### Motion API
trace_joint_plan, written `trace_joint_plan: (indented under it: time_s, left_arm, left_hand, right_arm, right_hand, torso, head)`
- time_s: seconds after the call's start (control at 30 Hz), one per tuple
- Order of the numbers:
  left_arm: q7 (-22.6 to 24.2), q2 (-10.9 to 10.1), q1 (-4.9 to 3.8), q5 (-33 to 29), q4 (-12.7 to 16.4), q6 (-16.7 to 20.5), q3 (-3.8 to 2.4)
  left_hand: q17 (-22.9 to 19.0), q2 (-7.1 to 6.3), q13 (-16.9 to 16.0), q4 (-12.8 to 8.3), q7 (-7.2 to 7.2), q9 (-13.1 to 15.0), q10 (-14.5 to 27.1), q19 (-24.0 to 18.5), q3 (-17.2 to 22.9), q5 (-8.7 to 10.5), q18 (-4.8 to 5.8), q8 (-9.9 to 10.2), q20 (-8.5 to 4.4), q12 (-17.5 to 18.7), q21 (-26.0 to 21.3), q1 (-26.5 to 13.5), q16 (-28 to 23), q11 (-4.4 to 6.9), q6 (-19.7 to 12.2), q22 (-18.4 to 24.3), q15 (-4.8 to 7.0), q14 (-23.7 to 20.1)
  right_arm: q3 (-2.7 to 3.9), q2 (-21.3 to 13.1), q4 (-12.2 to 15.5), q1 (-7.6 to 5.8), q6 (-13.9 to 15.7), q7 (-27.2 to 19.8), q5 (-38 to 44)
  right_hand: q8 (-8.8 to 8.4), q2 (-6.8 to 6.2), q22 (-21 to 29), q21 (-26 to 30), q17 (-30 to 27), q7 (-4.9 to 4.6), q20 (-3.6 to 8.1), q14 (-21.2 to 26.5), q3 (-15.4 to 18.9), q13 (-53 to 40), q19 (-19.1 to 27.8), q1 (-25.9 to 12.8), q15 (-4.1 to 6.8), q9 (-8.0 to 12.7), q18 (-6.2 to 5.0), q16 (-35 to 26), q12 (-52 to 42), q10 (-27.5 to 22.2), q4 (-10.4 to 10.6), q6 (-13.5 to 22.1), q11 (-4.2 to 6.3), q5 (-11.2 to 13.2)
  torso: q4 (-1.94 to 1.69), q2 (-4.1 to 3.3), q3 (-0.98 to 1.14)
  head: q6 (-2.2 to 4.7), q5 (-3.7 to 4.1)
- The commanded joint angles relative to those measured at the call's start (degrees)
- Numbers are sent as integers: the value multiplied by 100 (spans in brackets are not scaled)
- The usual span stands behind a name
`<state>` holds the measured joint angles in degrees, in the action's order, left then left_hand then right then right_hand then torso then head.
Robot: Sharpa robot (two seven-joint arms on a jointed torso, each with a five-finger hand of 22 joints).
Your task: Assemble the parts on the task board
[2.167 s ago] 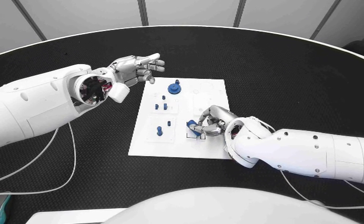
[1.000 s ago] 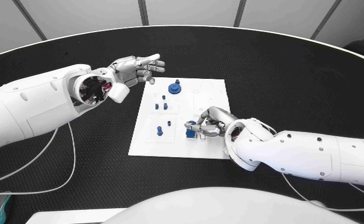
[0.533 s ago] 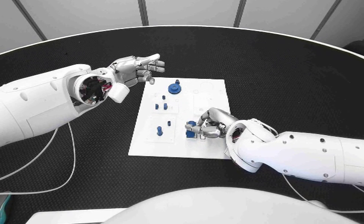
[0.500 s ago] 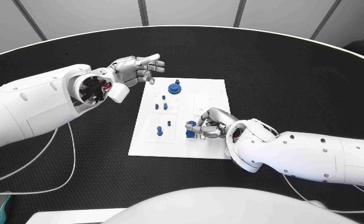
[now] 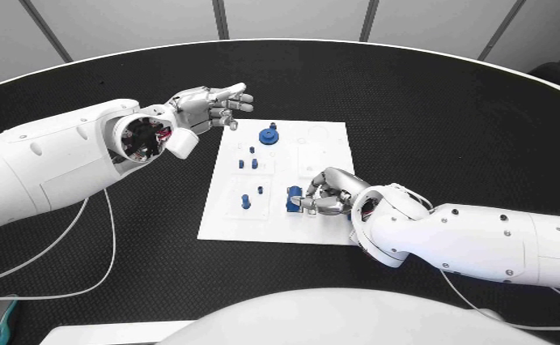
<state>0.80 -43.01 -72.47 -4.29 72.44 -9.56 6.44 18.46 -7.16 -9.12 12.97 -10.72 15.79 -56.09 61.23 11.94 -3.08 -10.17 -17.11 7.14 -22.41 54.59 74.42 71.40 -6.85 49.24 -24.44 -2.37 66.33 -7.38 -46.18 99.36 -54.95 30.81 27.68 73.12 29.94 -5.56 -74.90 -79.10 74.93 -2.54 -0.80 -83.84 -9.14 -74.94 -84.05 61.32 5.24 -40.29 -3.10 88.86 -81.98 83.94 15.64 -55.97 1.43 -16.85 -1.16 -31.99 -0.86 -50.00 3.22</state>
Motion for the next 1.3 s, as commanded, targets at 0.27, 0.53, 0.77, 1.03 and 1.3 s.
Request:
trace_joint_plan:
  time_s: [0.27, 0.53, 0.77, 1.03, 1.3]
  left_arm:
    - [1, 4, 0, 0, -16, -6, 0]
    - [-1, 5, 0, 0, -20, -6, 0]
    - [-2, 4, 0, 0, -24, -7, 0]
    - [-4, 7, 1, 0, -32, -11, 0]
    - [-7, 11, 1, 0, -43, -13, 0]
  left_hand:
    - [-7, 61, -7, 5, -4, -2, 42, -14, -26, 25, -40, -20, 39, -22, -39, 14, 11, -2, -25, 8, -8, -51]
    - [-7, 61, -7, 5, -4, -2, 42, -14, -26, 25, -40, -20, 39, -22, -39, 14, 11, -2, -25, 8, -8, -51]
    - [-10, 67, -8, 14, -4, -2, 45, -19, -37, 25, -40, -22, 40, -25, -45, 23, 5, -3, -27, 12, -9, -60]
    - [-10, 67, -8, 14, -4, -2, 45, -19, -37, 25, -40, -22, 40, -25, -45, 23, 5, -3, -27, 12, -9, -60]
    - [-10, 67, -8, 14, -4, -2, 45, -19, -37, 25, -40, -22, 40, -25, -45, 23, 5, -3, -27, 12, -9, -60]
  right_arm:
    - [-1, -2, -5, 0, -54, -5, 0]
    - [-1, 6, -53, 0, -19, 22, 0]
    - [-1, -6, -91, 0, 31, 50, 39]
    - [-1, -44, -24, 0, 12, 38, 190]
    - [-2, -60, 7, 1, -57, 1, 211]
  right_hand:
    - [18, -28, -993, -36, 1333, 35, 51, -581, -81, -908, -407, 162, 37, -8, 88, 28, -40, 206, -17, -23, 52, 118]
    - [16, -3, -997, -38, 1334, 38, 52, -581, -139, -914, -408, 221, 39, -9, 88, 28, -43, 210, -5, -33, 56, 113]
    - [19, 71, -1003, -43, 1343, 48, 56, -583, -234, -939, -410, 267, 45, -13, 89, 33, -70, 227, 32, -51, 63, 88]
    - [18, 48, -1004, -41, 1339, 56, 61, -582, -293, -954, -410, 341, 51, -17, 89, 31, -85, 237, 6, -50, 71, 63]
    - [20, -99, -1010, -40, 1341, 49, 63, -582, -318, -962, -410, 362, 49, -26, 90, 32, -85, 240, 26, -67, 66, 346]
  torso:
    - [-4, 6, -9]
    - [-1, 2, -7]
    - [-1, 5, -1]
    - [5, 4, 6]
    - [-2, 1, -2]
  head:
    - [0, -15]
    - [0, -24]
    - [0, -23]
    - [0, -18]
    - [0, -19]
